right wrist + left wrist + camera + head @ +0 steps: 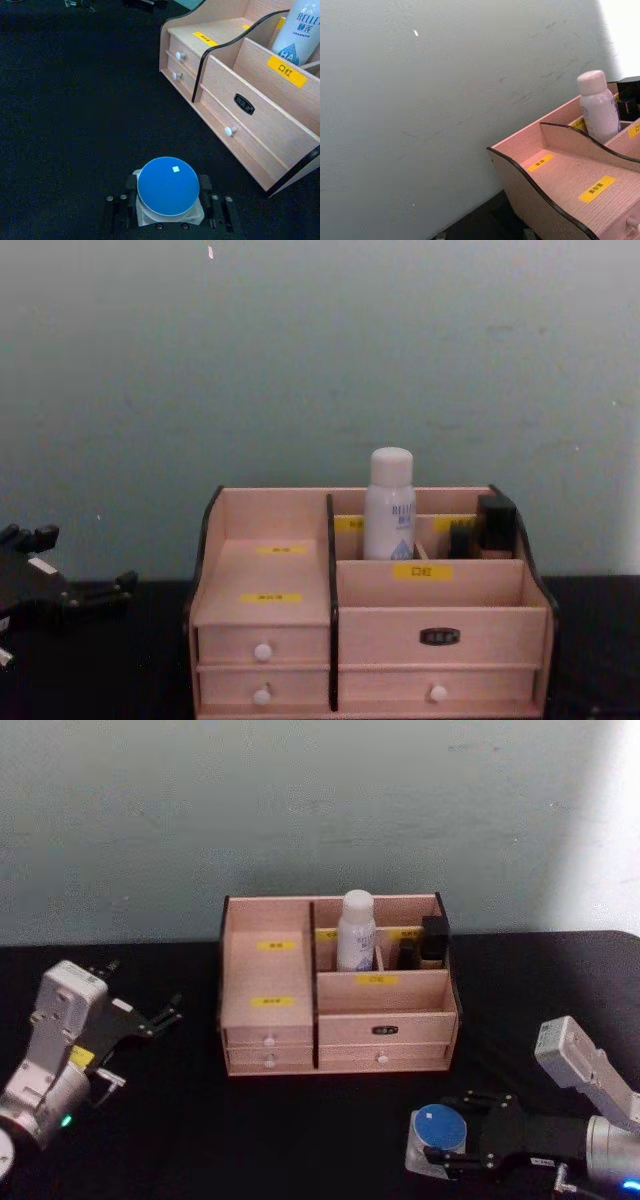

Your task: Pick up the facial cleanser and watermelon frost from the table and place them into the tiered storage box.

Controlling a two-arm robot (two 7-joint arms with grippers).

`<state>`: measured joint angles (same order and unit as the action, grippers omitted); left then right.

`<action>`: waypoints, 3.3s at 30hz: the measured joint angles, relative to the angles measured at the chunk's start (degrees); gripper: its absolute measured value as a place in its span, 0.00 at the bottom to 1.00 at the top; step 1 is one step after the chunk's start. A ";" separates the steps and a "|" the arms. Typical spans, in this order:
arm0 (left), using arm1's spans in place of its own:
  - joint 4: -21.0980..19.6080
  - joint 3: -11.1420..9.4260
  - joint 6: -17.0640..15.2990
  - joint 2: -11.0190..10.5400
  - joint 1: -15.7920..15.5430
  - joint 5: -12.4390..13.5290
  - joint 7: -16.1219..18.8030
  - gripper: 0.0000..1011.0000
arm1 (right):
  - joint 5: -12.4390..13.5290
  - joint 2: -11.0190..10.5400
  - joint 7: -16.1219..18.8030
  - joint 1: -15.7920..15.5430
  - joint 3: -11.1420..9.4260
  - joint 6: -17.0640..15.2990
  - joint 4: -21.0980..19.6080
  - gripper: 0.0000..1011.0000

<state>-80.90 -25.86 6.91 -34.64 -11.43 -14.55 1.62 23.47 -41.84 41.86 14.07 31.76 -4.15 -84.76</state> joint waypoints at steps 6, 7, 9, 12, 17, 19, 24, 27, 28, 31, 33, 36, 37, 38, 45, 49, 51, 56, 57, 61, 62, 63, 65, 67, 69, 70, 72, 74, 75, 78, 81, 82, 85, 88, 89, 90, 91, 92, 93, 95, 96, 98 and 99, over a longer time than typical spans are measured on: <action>0.00 0.00 0.00 0.00 0.00 0.00 0.00 0.99 | 0.00 0.00 0.00 0.00 0.00 0.01 0.00 0.71; 0.00 0.00 0.00 0.00 0.00 0.00 0.00 0.99 | 0.00 0.00 0.00 0.00 0.00 0.01 0.00 0.71; 0.00 0.00 0.00 0.00 0.00 0.00 0.00 0.99 | 0.00 0.00 -0.01 0.00 0.00 0.01 0.00 0.71; 0.00 0.00 0.00 0.00 0.00 0.00 0.00 0.99 | 0.00 0.00 -0.01 0.00 0.00 0.01 0.00 0.71; 0.00 0.00 0.00 0.00 0.00 0.00 0.00 0.99 | 0.00 0.00 -0.01 0.00 0.00 0.01 0.00 0.71; 0.00 0.00 0.00 0.00 0.00 0.00 0.00 0.99 | 0.00 0.00 -0.01 0.00 0.00 0.01 0.00 0.71; 0.00 0.00 0.00 0.00 0.00 0.00 0.00 0.99 | 0.00 0.00 -0.01 0.00 0.00 0.01 0.00 0.71; 0.00 0.00 0.00 0.00 0.00 0.00 0.00 0.99 | 0.00 0.00 -0.01 0.00 0.00 0.00 0.00 0.71; 0.00 0.00 0.00 0.00 0.00 0.00 0.00 0.99 | 0.00 0.00 -0.01 0.00 0.00 0.00 0.00 0.71; 0.00 0.00 0.00 0.00 0.00 0.00 0.00 0.99 | 0.28 -0.05 -0.03 -0.19 -0.21 -0.16 -0.13 0.71; 0.00 0.00 0.00 0.00 0.00 0.00 0.00 0.99 | 0.59 -0.15 -0.03 -0.35 -0.44 -0.25 -0.36 0.71; 0.00 0.00 0.00 0.00 0.00 0.00 0.00 0.99 | 1.16 -0.40 -0.10 -0.57 -0.92 -0.37 -1.09 0.71; 0.00 0.00 0.00 -0.01 0.00 0.00 0.00 0.99 | 1.26 -0.46 -0.12 -0.61 -0.99 -0.39 -1.26 0.71; 0.00 0.00 0.00 0.00 0.00 0.00 0.00 0.99 | 1.39 -0.55 -0.20 -0.63 -1.13 -0.40 -1.64 0.71; 0.00 0.00 0.00 0.00 0.00 0.00 0.00 0.99 | 1.68 -0.40 -0.77 -0.03 -1.65 -0.31 -3.36 0.71; 0.00 0.00 0.00 0.00 0.00 0.00 0.00 0.99 | 1.68 0.35 -1.23 1.10 -1.71 -0.73 -3.94 0.71; 0.00 0.00 0.00 -0.01 0.00 0.00 0.00 0.99 | 1.57 1.18 -1.52 2.23 -1.52 -1.24 -4.07 0.71; 0.00 0.00 0.00 0.00 0.00 0.00 0.00 0.99 | 1.39 2.42 -1.65 4.06 -0.95 -2.03 -4.21 0.71; 0.00 0.00 0.00 0.00 0.00 0.00 0.00 0.99 | 1.37 2.69 -1.65 4.46 -0.80 -2.17 -4.21 0.71; 0.00 0.00 0.00 0.00 0.00 0.00 0.00 0.99 | 1.38 3.80 -1.55 6.13 -0.18 -2.59 -4.11 0.71; 0.00 0.00 0.00 0.00 0.00 0.00 0.00 0.99 | 1.43 4.23 -1.48 6.77 0.08 -2.70 -4.00 0.71; 0.00 0.00 0.00 0.00 0.00 0.00 0.00 0.99 | 1.45 4.50 -1.43 7.13 0.24 -2.73 -3.92 0.71; 0.00 0.00 0.00 0.00 0.00 0.00 0.00 0.99 | 1.49 5.07 -1.30 7.90 0.54 -2.76 -3.70 0.71; 0.00 0.00 0.00 0.00 0.00 0.00 0.00 0.99 | 1.55 5.98 -1.19 9.10 1.00 -2.86 -3.18 0.71; 0.00 0.00 0.00 0.00 0.00 0.00 0.00 0.99 | 1.60 6.71 -1.25 10.00 1.27 -3.08 -2.68 0.71; 0.00 0.00 0.00 0.00 0.00 0.00 0.00 0.99 | 1.65 7.50 -1.39 10.86 1.58 -3.38 -2.01 0.71; 0.00 0.00 0.00 -0.01 0.00 0.00 0.00 0.99 | 1.66 8.66 -1.70 12.13 2.03 -3.80 -0.99 0.71; 0.00 0.00 0.00 -0.01 0.00 0.00 0.00 0.99 | 1.67 9.59 -1.94 13.14 2.39 -4.14 0.00 0.71; 0.00 0.00 0.00 0.00 0.00 0.00 0.00 0.99 | 1.67 10.01 -2.08 13.59 2.54 -4.33 0.44 0.71; 0.00 0.00 0.00 0.00 0.00 0.00 0.00 0.99 | 1.65 12.32 -2.65 15.99 3.31 -4.90 2.71 0.71; 0.00 0.00 0.00 0.00 0.00 0.00 0.00 0.99 | 1.62 13.61 -3.02 17.28 3.67 -5.07 3.84 0.71; 0.00 0.00 0.00 0.00 0.00 0.00 0.00 0.99 | 1.58 14.39 -3.21 18.02 3.88 -5.07 4.52 0.71; 0.00 0.00 0.00 0.00 0.00 0.00 0.00 0.99 | 1.43 16.30 -3.78 19.71 4.41 -5.07 6.13 0.71; 0.00 0.00 0.00 0.00 0.00 0.00 0.00 0.99 | 1.24 17.70 -4.05 20.99 4.84 -5.07 7.47 0.71; 0.00 0.00 0.00 0.00 0.00 0.00 0.00 0.99 | 1.09 18.68 -4.15 21.90 5.17 -5.06 8.42 0.71; 0.00 0.00 0.00 0.00 0.00 0.00 0.00 0.99 | 0.97 19.09 -4.16 22.33 5.35 -5.05 8.93 0.71; 0.00 0.00 0.00 0.00 0.00 0.00 0.00 0.99 | 0.85 19.54 -4.19 22.78 5.53 -5.05 9.43 0.71; 0.00 0.00 -0.01 0.00 0.00 0.00 0.00 0.99 | 0.59 20.45 -4.28 23.65 5.89 -5.03 10.34 0.71; 0.00 0.00 0.00 0.00 0.00 0.00 0.00 0.99 | 0.44 20.84 -4.34 24.03 6.05 -5.02 10.79 0.71; 0.00 0.00 0.00 0.00 0.00 0.00 0.00 0.99 | -0.05 22.08 -4.64 25.13 6.56 -5.02 12.37 0.71; 0.00 0.00 0.00 0.00 0.00 0.00 0.00 0.99 | -0.22 22.54 -4.81 25.50 6.70 -5.04 13.00 0.71; 0.00 0.00 0.00 0.00 0.00 0.00 0.00 0.99 | -0.73 23.88 -5.36 26.45 7.07 -5.18 14.83 0.71; 0.00 0.00 0.00 0.00 0.00 0.00 0.00 0.99 | -0.86 24.27 -5.54 26.72 7.17 -5.24 15.50 0.71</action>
<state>-80.90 -25.86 6.91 -34.65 -11.43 -14.55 1.62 22.60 -17.57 36.32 40.78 38.93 -9.39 -69.27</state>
